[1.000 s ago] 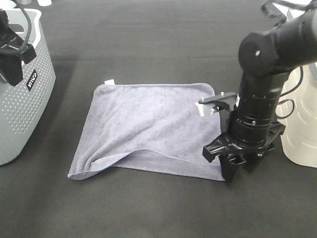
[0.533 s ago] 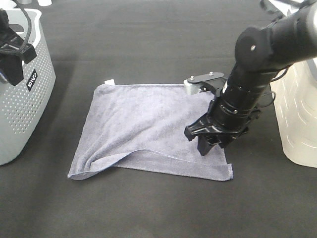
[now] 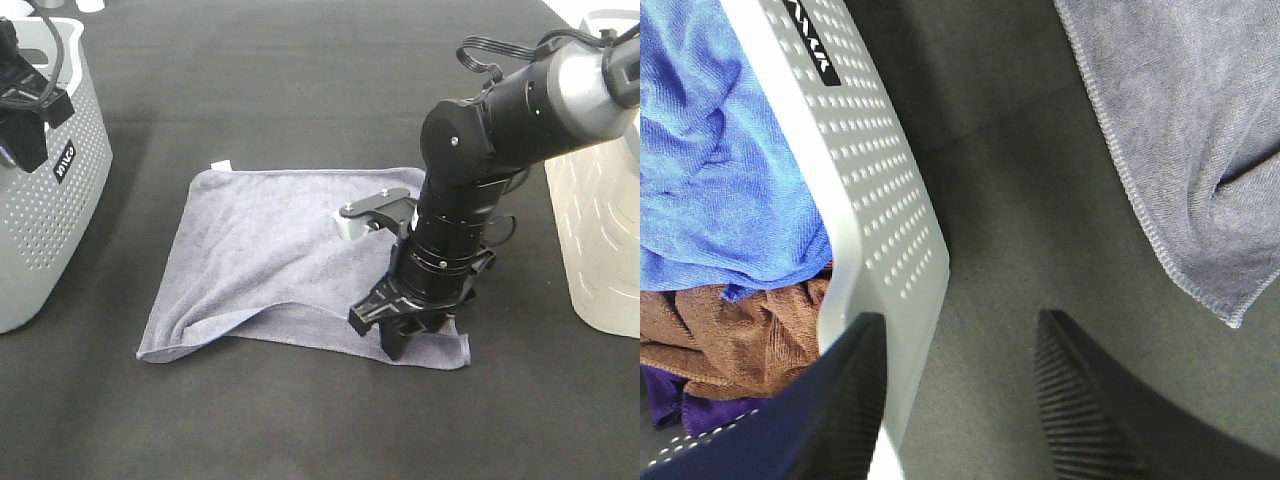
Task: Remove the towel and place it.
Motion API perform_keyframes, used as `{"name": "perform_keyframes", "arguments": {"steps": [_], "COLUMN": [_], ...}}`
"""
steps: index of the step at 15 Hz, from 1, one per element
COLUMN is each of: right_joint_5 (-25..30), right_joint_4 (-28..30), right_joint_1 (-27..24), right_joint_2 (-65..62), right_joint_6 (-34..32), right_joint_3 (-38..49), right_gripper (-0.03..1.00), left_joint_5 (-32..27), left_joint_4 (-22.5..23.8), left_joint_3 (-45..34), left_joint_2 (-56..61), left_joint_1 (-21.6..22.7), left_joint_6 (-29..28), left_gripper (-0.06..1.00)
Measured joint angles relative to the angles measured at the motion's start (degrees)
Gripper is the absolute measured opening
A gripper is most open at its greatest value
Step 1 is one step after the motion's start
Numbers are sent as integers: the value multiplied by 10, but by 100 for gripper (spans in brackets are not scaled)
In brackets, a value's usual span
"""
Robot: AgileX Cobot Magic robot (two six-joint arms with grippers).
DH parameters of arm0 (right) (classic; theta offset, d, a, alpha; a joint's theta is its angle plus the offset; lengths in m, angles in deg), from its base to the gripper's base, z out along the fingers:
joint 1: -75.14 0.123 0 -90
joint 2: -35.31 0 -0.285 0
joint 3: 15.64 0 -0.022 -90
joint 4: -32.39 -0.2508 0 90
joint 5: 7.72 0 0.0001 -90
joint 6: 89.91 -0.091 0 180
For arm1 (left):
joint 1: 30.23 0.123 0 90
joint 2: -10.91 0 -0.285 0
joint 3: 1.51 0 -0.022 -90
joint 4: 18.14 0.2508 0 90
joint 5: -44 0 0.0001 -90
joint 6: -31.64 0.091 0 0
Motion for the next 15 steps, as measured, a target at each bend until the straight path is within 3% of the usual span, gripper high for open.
{"name": "perform_keyframes", "arguments": {"steps": [8,11,15], "right_joint_5": [164,167,95], "right_joint_4": [22,12,13], "right_joint_1": [0,0,0], "right_joint_2": [0,-22,-32], "right_joint_6": [3,36,57], "right_joint_3": [2,32,41], "right_gripper": [43,43,43], "left_joint_5": [12,13,14], "left_joint_4": [3,4,6], "left_joint_3": [0,0,0], "left_joint_2": [0,0,0], "left_joint_1": [0,0,0], "left_joint_6": [1,1,1], "left_gripper": [44,44,44]}}
